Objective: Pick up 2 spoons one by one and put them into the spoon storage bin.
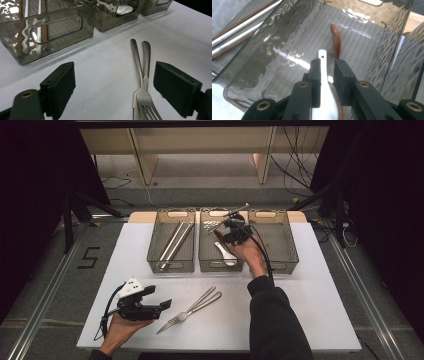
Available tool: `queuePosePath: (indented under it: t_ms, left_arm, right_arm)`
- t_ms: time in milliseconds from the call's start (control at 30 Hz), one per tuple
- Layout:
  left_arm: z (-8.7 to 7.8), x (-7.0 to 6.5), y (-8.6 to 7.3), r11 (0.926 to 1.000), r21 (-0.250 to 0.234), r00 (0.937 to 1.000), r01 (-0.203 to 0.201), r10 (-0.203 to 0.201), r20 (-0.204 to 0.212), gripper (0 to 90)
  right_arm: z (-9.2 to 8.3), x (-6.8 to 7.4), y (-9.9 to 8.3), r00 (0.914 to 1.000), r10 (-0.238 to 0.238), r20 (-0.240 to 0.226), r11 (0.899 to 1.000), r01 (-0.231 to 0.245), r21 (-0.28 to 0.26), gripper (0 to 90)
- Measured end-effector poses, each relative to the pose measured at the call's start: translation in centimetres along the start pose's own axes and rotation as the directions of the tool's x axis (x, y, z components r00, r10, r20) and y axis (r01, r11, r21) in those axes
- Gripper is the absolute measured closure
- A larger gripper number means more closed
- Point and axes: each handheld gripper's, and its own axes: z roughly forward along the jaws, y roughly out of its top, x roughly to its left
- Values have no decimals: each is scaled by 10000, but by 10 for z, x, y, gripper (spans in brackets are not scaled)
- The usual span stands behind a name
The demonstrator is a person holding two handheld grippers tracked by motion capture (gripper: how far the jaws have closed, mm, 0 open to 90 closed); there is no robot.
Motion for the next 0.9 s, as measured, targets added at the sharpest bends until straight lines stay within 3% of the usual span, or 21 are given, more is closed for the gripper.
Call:
queuePosePath:
  t_ms: [200,433,900]
  left_arm:
    - [1,-1,0,9999,86,10000,67,-68,40,173]
    - [4,-2,0,9995,317,9998,81,-86,162,173]
    - [11,-14,11,9942,1057,9978,-189,120,652,174]
  right_arm:
    - [-9,3,-2,9994,-221,-256,9996,216,-199,696]
    - [-27,9,-16,9952,-594,-781,9971,555,-514,528]
    - [-67,22,-67,9845,-1221,-1257,9891,1103,-973,419]
